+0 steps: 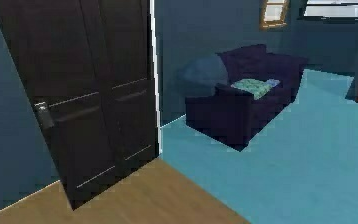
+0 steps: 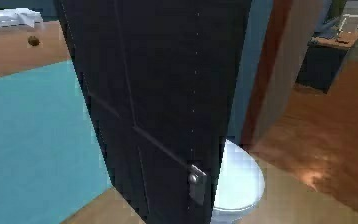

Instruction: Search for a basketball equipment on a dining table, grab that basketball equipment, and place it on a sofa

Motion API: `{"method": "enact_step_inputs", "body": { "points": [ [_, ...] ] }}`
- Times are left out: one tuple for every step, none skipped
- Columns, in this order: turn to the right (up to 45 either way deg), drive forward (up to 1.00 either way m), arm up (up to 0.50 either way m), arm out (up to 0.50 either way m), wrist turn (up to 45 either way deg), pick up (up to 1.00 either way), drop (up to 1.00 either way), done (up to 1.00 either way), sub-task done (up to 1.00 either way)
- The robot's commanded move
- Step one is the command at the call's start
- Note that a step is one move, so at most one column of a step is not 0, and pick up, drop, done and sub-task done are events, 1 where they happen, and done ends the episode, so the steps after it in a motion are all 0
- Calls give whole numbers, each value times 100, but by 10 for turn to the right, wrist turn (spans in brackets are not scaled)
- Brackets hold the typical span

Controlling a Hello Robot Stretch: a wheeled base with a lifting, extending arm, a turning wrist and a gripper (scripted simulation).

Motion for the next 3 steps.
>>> {"method": "enact_step_inputs", "body": {
  "points": [
    [450,0,0,0,0,0,0,0,0],
    [60,0,0,0,0,0,0,0,0],
    [0,5,0,0,0,0,0,0,0]
  ]
}}
